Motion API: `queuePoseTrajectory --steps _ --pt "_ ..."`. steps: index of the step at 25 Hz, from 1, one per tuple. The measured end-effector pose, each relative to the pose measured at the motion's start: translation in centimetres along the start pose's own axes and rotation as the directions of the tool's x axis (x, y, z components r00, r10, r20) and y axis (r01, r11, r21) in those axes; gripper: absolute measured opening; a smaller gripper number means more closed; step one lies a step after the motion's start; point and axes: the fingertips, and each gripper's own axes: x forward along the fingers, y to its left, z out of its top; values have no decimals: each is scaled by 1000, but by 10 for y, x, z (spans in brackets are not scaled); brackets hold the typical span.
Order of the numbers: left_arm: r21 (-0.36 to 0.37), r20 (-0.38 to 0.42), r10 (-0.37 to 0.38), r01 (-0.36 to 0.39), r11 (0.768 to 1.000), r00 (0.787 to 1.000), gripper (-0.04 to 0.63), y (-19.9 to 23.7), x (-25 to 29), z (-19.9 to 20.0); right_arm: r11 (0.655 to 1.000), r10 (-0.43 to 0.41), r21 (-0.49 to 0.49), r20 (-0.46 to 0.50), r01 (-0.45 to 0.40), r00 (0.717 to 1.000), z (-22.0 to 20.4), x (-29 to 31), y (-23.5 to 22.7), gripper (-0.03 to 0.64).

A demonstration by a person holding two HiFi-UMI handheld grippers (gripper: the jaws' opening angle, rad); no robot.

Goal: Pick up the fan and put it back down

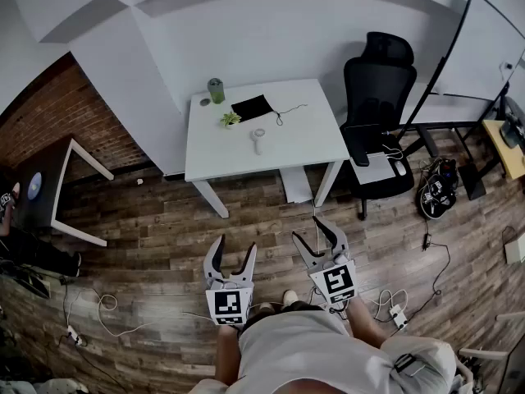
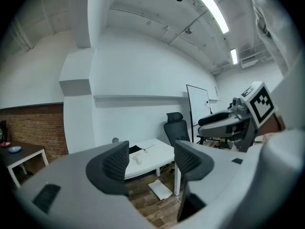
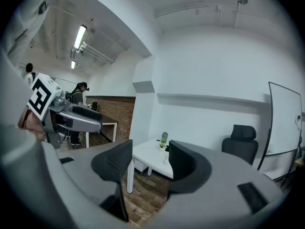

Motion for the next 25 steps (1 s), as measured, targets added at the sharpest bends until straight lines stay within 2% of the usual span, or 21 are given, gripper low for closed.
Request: queuePoseTrajectory --steps 5,13,25 --pt "1 8 5 -5 1000 1000 287 -12 10 8 1000 11 13 16 -12 1000 -1 -1 -11 250" --pt "7 12 10 -10 1000 1000 284 -9 33 8 999 28 27 20 -29 999 -7 17 -18 255" --pt "-14 15 -6 6 1000 1000 281 39 83 -3 1000 1 13 -14 -1 1000 -9 79 -32 255"
